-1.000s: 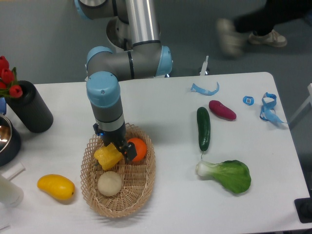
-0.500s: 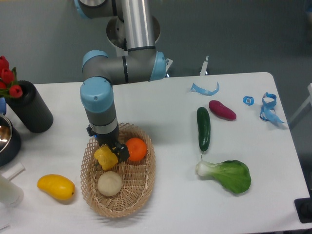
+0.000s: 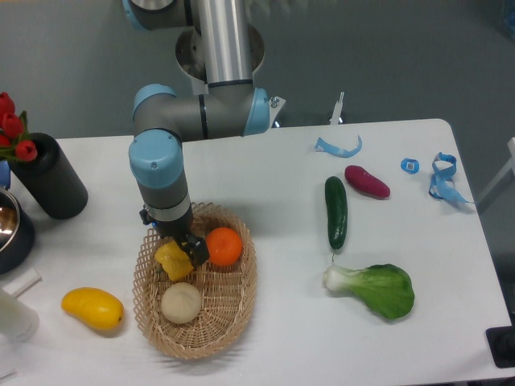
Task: Pick up the yellow pepper from the basket
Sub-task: 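Lower the gripper onto the yellow pepper and close around it, then lift the yellow pepper up out of the basket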
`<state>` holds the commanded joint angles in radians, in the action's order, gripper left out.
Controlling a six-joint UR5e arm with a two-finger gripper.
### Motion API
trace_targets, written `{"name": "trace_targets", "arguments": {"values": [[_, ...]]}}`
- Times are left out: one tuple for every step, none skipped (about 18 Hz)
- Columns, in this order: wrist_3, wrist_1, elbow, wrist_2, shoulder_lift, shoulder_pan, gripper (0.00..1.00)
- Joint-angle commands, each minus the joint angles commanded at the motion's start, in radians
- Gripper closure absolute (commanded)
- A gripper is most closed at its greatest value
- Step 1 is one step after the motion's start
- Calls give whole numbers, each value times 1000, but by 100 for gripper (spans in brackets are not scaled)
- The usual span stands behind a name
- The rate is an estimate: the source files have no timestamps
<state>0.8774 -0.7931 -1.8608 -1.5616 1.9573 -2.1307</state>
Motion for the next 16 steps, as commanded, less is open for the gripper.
{"name": "trace_targets", "arguments": {"values": [[-2, 0, 2, 2, 0, 0, 12], [0, 0, 2, 2, 0, 0, 22], [0, 0, 3, 0, 2, 0, 33], [2, 0, 3, 2, 0, 0, 42], [2, 0, 5, 2, 0, 0, 50], [2, 0, 8, 2, -2, 0, 57], [0, 0, 11, 2, 0, 0, 64], [0, 2, 11, 3, 0, 0, 68], [0, 2, 15, 5, -5, -3, 68], [0, 2, 23, 11, -8, -5, 68], [2, 2, 31, 15, -9, -6, 68], [2, 2, 44, 23, -12, -9, 68], [0, 2, 60, 31, -14, -12, 68], [-2, 2, 78, 32, -14, -18, 68], [-3, 2, 98, 32, -15, -21, 68], [-3, 2, 119, 34, -21, -28, 68]]}}
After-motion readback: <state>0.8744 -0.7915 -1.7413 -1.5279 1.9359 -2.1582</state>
